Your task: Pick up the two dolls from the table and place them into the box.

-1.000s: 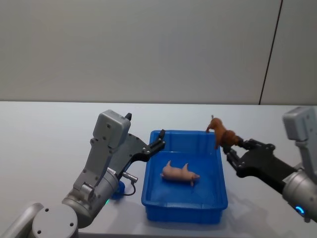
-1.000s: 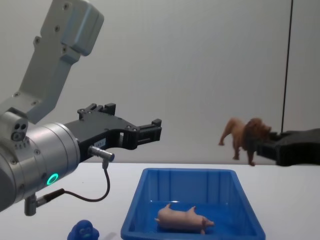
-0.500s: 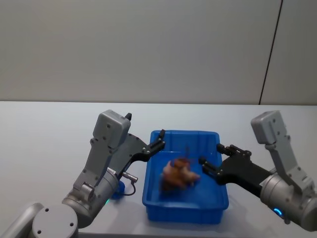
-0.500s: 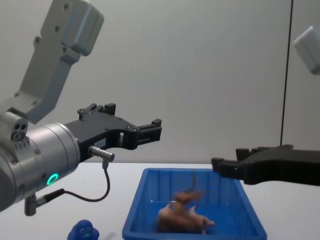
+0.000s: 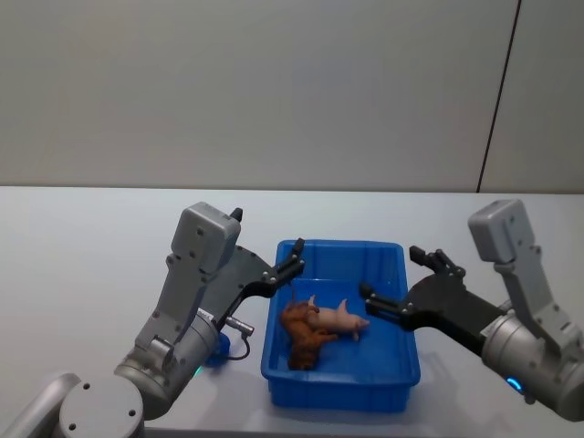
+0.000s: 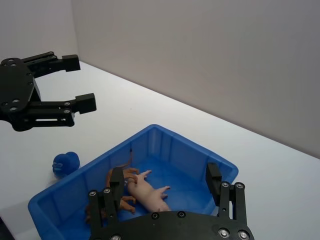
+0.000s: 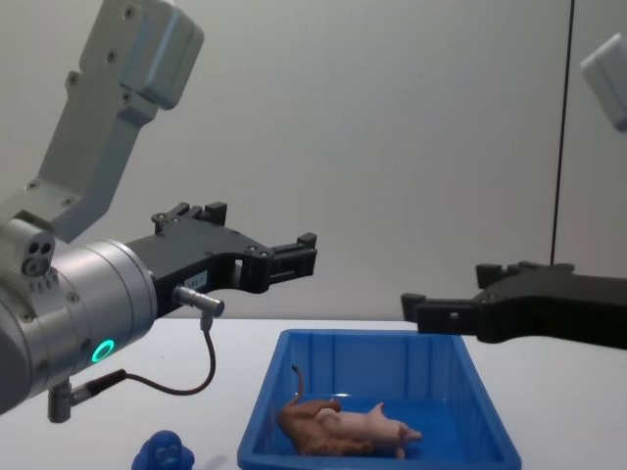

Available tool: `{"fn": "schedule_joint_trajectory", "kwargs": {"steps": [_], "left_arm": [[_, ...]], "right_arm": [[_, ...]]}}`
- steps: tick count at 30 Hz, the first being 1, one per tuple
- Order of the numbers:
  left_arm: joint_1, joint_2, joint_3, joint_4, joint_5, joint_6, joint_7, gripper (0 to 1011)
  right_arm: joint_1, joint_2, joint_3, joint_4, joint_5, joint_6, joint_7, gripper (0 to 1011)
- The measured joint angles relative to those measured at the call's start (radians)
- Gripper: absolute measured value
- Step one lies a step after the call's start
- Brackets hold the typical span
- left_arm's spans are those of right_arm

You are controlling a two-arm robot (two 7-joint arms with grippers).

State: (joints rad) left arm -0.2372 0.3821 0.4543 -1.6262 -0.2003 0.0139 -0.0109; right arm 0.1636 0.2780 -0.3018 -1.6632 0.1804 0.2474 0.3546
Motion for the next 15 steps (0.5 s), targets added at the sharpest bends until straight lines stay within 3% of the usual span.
{"fn": "schedule_joint_trajectory", "kwargs": {"steps": [15], "left_arm": [[0.0, 0.0, 0.0, 0.0, 0.0, 0.0, 0.0, 1002]], "right_arm": [[-0.014, 0.057, 0.053, 0.013, 0.049, -0.042, -0.029, 1001]]}}
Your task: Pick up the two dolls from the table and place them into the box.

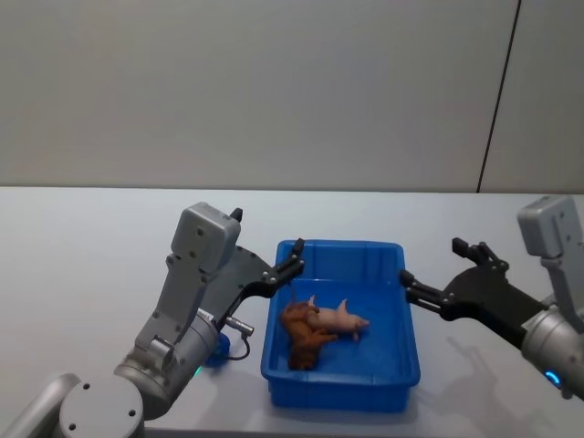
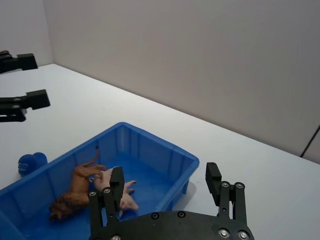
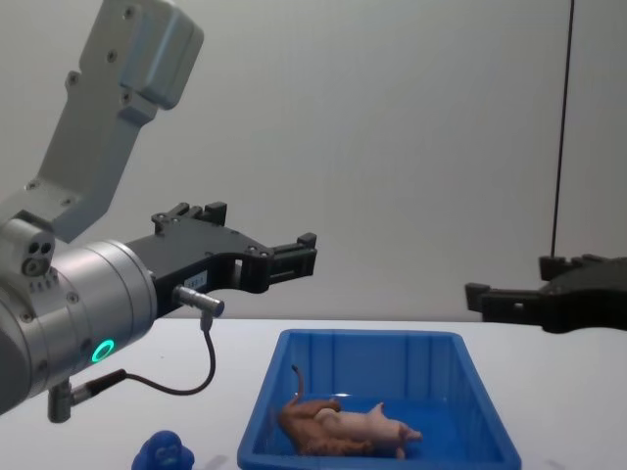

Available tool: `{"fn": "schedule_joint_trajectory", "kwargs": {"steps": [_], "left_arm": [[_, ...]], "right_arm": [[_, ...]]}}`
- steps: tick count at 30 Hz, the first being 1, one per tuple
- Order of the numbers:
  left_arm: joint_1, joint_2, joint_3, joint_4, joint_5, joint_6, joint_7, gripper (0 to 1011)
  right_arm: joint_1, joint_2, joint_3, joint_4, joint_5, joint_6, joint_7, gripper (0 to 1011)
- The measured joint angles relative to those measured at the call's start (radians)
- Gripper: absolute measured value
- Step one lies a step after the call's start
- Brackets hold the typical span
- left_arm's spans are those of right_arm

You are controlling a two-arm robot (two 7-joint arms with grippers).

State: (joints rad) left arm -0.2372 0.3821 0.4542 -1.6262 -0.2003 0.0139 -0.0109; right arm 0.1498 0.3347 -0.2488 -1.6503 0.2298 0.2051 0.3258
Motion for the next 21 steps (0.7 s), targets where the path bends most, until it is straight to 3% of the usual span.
{"fn": "schedule_joint_trajectory", "kwargs": {"steps": [9, 21], "left_arm": [[0.0, 0.0, -0.002, 0.0, 0.007, 0.003, 0.0, 1002], [0.033, 0.032, -0.016, -0.035, 0.009, 0.062, 0.024, 1002]], "right_arm": [[-0.002, 0.017, 0.016, 0.01, 0.014, -0.009, -0.007, 1001], [-0.004, 0.028, 0.027, 0.016, 0.024, -0.014, -0.011, 1001]]}}
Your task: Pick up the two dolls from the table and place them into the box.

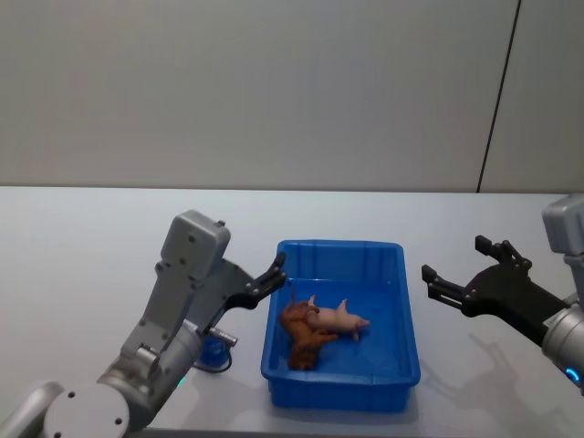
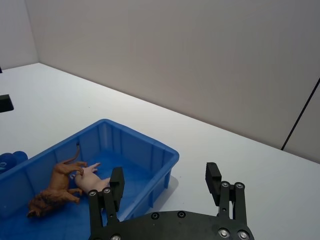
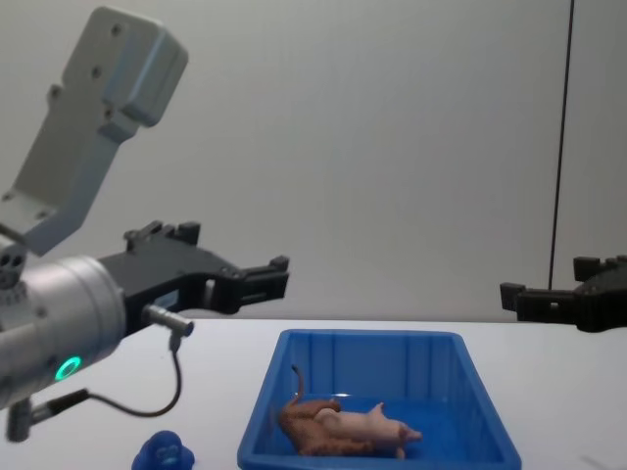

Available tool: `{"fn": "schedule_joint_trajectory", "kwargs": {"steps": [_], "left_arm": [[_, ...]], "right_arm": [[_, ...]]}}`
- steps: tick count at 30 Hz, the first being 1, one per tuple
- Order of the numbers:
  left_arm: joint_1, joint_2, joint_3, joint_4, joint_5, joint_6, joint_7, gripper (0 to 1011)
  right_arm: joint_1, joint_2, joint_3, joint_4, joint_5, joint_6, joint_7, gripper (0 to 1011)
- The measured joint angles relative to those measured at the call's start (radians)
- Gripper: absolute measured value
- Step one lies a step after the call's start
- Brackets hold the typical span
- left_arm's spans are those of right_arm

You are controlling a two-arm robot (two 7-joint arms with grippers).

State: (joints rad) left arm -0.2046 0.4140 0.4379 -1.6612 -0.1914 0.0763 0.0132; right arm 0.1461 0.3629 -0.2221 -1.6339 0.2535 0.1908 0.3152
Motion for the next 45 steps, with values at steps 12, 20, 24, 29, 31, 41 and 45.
{"fn": "schedule_joint_trajectory", "kwargs": {"steps": [12, 20, 24, 29, 31, 41, 45], "left_arm": [[0.066, 0.054, -0.019, -0.029, -0.055, 0.046, 0.031, 1002], [0.099, 0.083, -0.033, -0.02, -0.098, 0.058, 0.032, 1002], [0.105, 0.089, -0.038, -0.005, -0.111, 0.063, 0.023, 1002], [0.106, 0.092, -0.044, 0.023, -0.122, 0.071, -0.002, 1001], [0.105, 0.092, -0.046, 0.033, -0.124, 0.074, -0.012, 1002], [0.076, 0.085, -0.055, 0.109, -0.125, 0.087, -0.096, 1002], [0.063, 0.079, -0.058, 0.145, -0.122, 0.086, -0.128, 1002]], "right_arm": [[-0.001, 0.004, 0.004, 0.002, 0.003, -0.002, -0.001, 1001], [-0.001, 0.005, 0.005, 0.003, 0.004, -0.003, -0.002, 1001], [-0.001, 0.005, 0.006, 0.003, 0.005, -0.003, -0.002, 1001], [-0.001, 0.006, 0.006, 0.004, 0.005, -0.003, -0.002, 1001], [-0.001, 0.006, 0.006, 0.004, 0.005, -0.004, -0.002, 1001], [-0.001, 0.006, 0.006, 0.004, 0.005, -0.004, -0.002, 1001], [-0.001, 0.006, 0.006, 0.004, 0.005, -0.003, -0.002, 1001]]}}
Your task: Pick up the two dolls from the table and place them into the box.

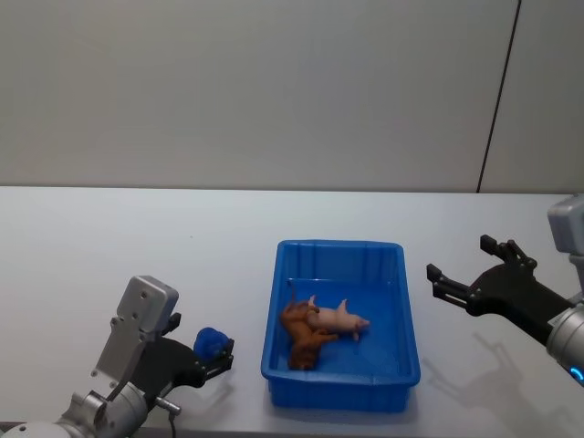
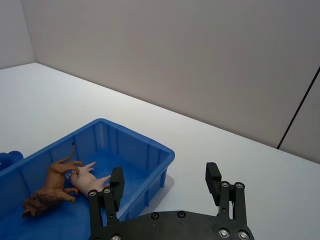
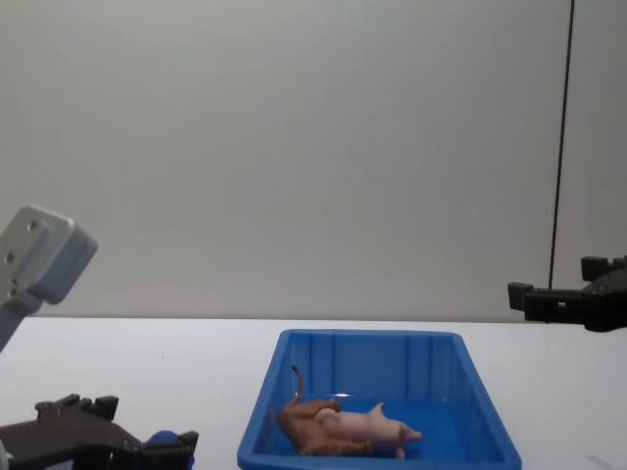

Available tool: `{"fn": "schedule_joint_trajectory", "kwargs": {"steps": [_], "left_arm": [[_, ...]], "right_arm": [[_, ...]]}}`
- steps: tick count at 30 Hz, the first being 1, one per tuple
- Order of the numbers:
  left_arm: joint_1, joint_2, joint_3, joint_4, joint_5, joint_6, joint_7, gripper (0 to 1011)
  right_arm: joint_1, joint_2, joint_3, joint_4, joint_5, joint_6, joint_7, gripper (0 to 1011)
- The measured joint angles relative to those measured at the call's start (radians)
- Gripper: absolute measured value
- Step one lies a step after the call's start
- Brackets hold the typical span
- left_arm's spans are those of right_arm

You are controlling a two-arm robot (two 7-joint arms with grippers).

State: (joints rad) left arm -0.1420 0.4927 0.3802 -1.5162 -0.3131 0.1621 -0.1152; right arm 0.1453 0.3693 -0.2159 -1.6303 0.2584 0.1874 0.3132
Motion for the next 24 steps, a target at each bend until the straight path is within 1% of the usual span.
{"fn": "schedule_joint_trajectory", "kwargs": {"steps": [9, 16, 22, 24], "left_arm": [[-0.034, -0.015, -0.006, 0.08, 0.008, -0.024, -0.072, 1002], [-0.056, -0.026, -0.009, 0.135, 0.01, -0.046, -0.113, 1002], [-0.066, -0.031, -0.01, 0.166, 0.011, -0.065, -0.137, 1002], [-0.07, -0.034, -0.011, 0.178, 0.011, -0.072, -0.145, 963]], "right_arm": [[0.0, 0.0, 0.0, 0.0, 0.0, 0.0, 0.0, 1001], [0.0, 0.0, 0.0, 0.0, 0.0, 0.0, 0.0, 1001], [0.0, 0.0, 0.0, 0.0, 0.0, 0.0, 0.0, 1001], [0.0, 0.0, 0.0, 0.0, 0.0, 0.0, 0.0, 1001]]}}
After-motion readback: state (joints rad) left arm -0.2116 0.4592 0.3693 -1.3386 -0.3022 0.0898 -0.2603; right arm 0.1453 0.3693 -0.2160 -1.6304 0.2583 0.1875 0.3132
